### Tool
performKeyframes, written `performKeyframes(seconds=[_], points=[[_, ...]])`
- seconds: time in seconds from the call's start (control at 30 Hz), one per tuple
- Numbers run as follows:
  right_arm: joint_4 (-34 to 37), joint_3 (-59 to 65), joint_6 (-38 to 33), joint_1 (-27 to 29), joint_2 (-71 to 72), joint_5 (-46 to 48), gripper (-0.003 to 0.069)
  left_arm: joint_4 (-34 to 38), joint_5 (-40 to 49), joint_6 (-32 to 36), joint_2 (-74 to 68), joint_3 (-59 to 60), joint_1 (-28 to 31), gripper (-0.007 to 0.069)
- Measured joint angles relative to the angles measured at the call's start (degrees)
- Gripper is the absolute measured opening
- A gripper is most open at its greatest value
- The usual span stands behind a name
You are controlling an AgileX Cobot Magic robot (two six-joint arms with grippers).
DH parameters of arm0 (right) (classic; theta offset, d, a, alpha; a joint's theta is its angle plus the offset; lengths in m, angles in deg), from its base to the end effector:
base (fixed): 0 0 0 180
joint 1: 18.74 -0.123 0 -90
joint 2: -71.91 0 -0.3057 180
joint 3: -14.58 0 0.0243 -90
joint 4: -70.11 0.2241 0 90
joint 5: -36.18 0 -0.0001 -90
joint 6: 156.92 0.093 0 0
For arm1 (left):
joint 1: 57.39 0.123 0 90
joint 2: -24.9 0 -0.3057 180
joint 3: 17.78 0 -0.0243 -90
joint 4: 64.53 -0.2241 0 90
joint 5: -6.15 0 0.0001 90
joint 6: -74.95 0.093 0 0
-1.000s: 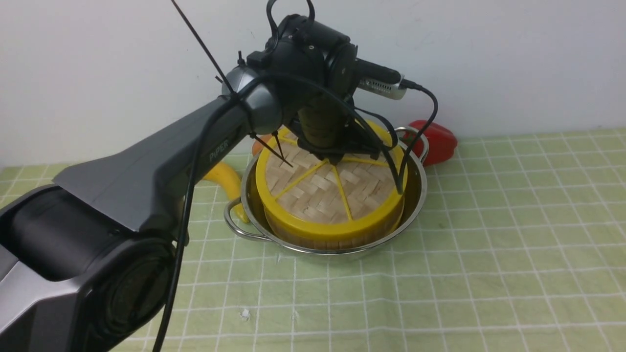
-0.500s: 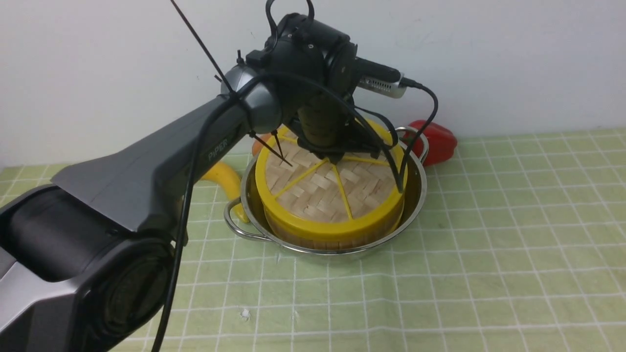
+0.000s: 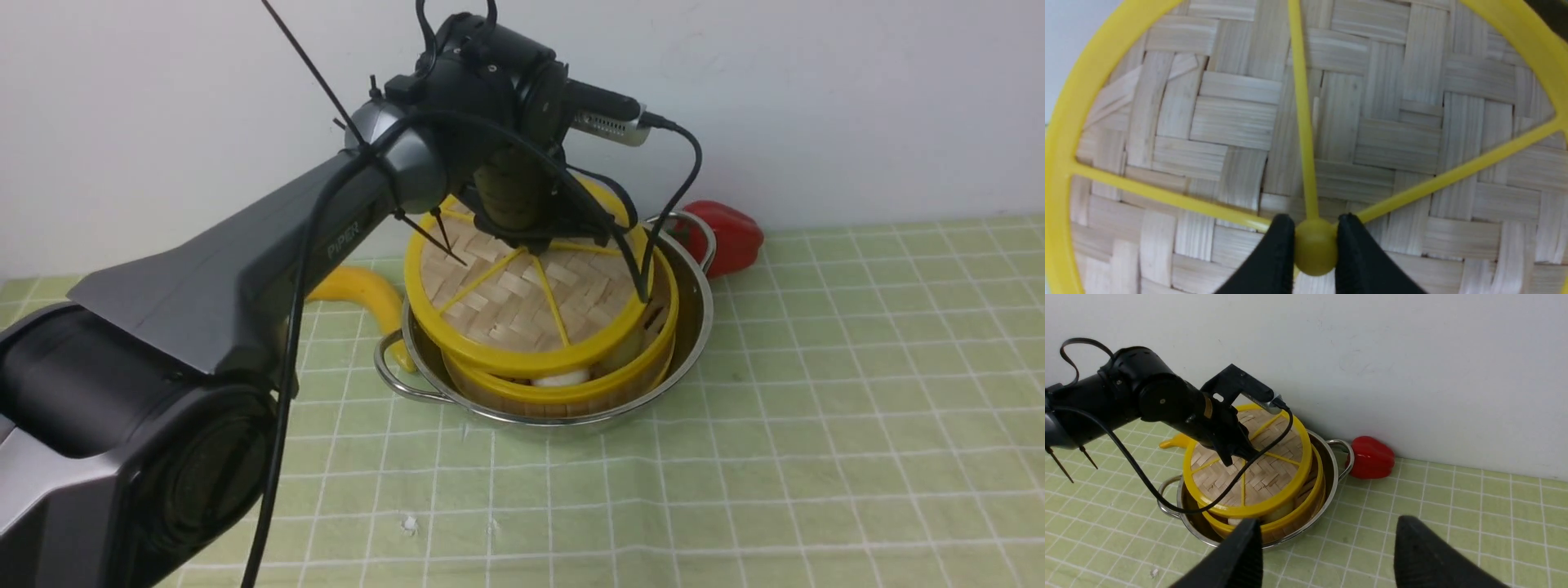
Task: Place the steamer in the pot on the green tablecloth, and put the lid on the steamer.
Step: 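Place the yellow bamboo steamer lid onto the steamer in the pot with the left gripper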
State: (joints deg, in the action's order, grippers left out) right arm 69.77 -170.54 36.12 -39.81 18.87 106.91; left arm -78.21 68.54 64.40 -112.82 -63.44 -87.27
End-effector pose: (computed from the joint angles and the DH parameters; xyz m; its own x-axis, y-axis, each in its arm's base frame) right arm 0.0448 0.0167 0.4908 -0.5155 0.0412 -0.8559 -0.2458 0.9498 0.1937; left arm 0.4355 -0.2278 0.2633 -0.8049 0.3816 -0.4544 0.3500 0.9237 0.1558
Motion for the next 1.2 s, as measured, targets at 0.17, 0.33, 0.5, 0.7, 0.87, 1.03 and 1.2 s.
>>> performKeyframes(seconds=[0.17,0.33,0.5,0.7,0.87,1.03,1.2], points=[[0.0,0.0,0.0,0.0,0.0,0.0,0.0430,3.6,-0.3,0.7,0.0,-0.2,0.0,0.0117],[0.3,0.0,0.0,0.0,0.0,0.0,0.0430,4.3,-0.5,1.0,0.0,-0.2,0.0,0.0117],[0.3,0.0,0.0,0.0,0.0,0.0,0.0430,4.8,0.5,1.0,0.0,-0.3,0.0,0.0117],[0.3,0.0,0.0,0.0,0.0,0.0,0.0430,4.9,0.9,1.0,0.0,-0.4,0.0,0.0117],[0.3,0.0,0.0,0.0,0.0,0.0,0.0430,4.9,0.9,1.0,0.0,-0.4,0.0,0.0117],[0.3,0.0,0.0,0.0,0.0,0.0,0.0430,5.1,1.5,1.0,0.6,-0.4,0.0,0.0117],[0.3,0.0,0.0,0.0,0.0,0.0,0.0430,5.7,4.2,1.0,2.8,-0.4,0.0,0.0117]])
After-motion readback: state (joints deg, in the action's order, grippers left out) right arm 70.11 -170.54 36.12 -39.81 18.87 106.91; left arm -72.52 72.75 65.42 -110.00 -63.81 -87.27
